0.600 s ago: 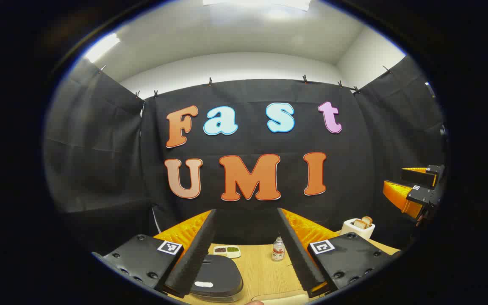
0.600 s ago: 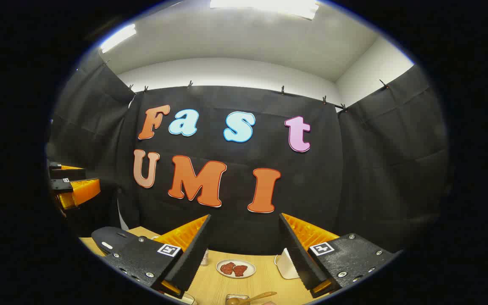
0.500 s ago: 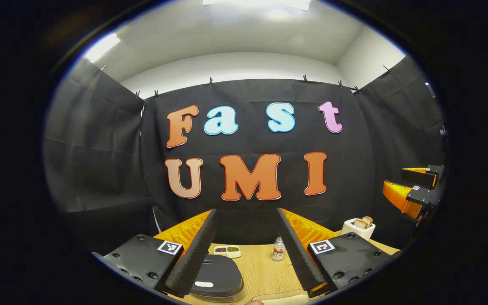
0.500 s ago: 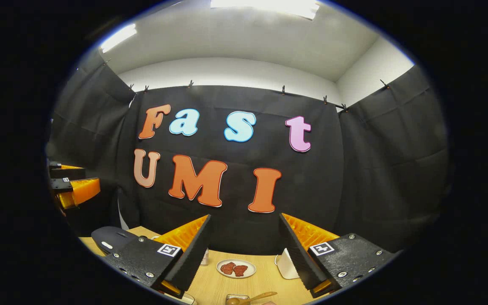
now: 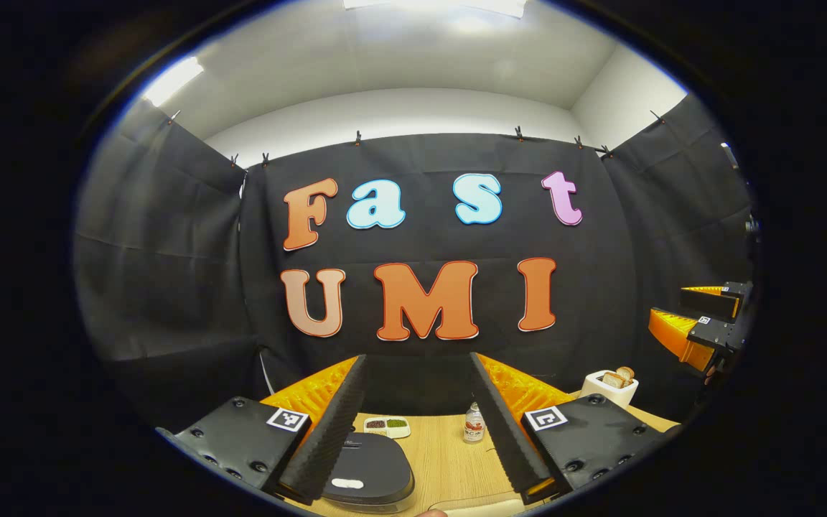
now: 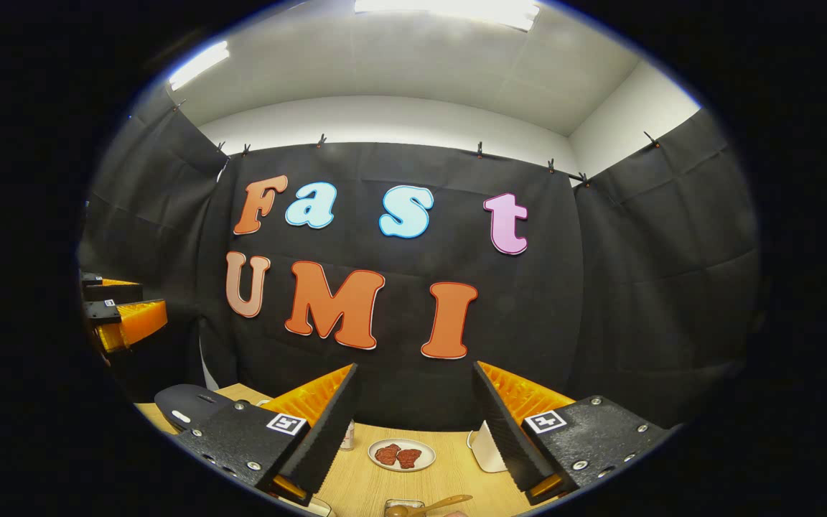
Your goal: Close the left gripper, press the button to open the rice cooker; take a wooden spoon from the chopstick holder with the right hand, scoop a spoonful of rice and pour it into the rice cooker, then put the wooden spoon back into the chopstick holder.
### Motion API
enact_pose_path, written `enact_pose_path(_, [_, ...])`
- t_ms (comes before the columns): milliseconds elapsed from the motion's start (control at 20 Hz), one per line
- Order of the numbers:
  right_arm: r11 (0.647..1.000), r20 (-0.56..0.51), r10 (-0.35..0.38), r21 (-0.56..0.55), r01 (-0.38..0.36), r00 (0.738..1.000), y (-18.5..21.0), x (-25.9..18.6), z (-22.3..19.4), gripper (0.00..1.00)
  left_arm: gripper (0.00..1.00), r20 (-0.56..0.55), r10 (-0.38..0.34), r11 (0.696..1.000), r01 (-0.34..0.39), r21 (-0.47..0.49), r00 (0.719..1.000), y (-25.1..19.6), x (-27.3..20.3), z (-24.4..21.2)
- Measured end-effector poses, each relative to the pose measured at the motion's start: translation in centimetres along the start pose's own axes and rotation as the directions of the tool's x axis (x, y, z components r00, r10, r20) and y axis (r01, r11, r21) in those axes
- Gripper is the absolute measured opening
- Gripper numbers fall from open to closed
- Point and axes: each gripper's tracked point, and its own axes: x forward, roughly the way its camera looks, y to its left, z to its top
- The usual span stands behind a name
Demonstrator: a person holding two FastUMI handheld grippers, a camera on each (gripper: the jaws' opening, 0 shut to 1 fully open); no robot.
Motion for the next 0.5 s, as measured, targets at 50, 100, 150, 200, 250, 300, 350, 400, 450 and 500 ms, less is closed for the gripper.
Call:
enact_pose_path(50, [1.000, 0.000, 0.005, 0.001, -0.005, 1.000, 0.2, 0.2, 0.0, 0.95, 0.91, 0.001, 0.003, 1.000, -0.003, -0.002, 1.000, 0.1, 0.0, 0.0])
enact_pose_path(100, [1.000, -0.001, 0.011, 0.002, -0.011, 1.000, 0.4, 0.2, 0.0, 0.95, 0.91, 0.001, 0.008, 1.000, -0.008, -0.002, 1.000, 0.2, 0.0, 0.0])
enact_pose_path(150, [1.000, -0.001, 0.015, -0.001, -0.015, 1.000, 0.6, 0.3, -0.1, 0.95, 0.91, -0.001, 0.012, 1.000, -0.012, -0.001, 1.000, 0.4, 0.0, -0.1])
enact_pose_path(200, [1.000, -0.002, 0.018, -0.004, -0.018, 1.000, 0.7, 0.3, -0.1, 0.95, 0.91, -0.002, 0.017, 1.000, -0.017, 0.001, 1.000, 0.5, 0.0, -0.2])
enact_pose_path(250, [1.000, -0.002, 0.021, -0.007, -0.021, 1.000, 0.7, 0.4, -0.2, 0.95, 0.91, -0.002, 0.020, 1.000, -0.020, 0.001, 1.000, 0.6, 0.0, -0.2])
enact_pose_path(300, [1.000, -0.002, 0.023, -0.009, -0.023, 1.000, 0.7, 0.3, -0.2, 0.95, 0.91, -0.001, 0.024, 1.000, -0.024, 0.001, 1.000, 0.7, 0.0, -0.1])
enact_pose_path(350, [1.000, -0.004, 0.026, -0.008, -0.026, 1.000, 0.8, 0.3, -0.3, 0.95, 0.91, -0.002, 0.024, 1.000, -0.024, -0.002, 1.000, 0.8, 0.0, -0.1])
enact_pose_path(400, [1.000, -0.006, 0.026, -0.007, -0.026, 1.000, 0.7, 0.3, -0.4, 0.95, 0.91, -0.006, 0.029, 1.000, -0.029, -0.003, 1.000, 0.9, 0.1, -0.3])
enact_pose_path(450, [1.000, -0.009, 0.025, -0.005, -0.025, 1.000, 0.6, 0.3, -0.5, 0.95, 0.92, -0.010, 0.035, 0.999, -0.035, -0.003, 0.999, 1.2, 0.1, -0.4])
enact_pose_path(500, [1.000, -0.010, 0.021, -0.004, -0.021, 1.000, 0.5, 0.4, -0.5, 0.95, 0.92, -0.013, 0.038, 0.999, -0.038, -0.002, 0.999, 1.3, 0.2, -0.5])
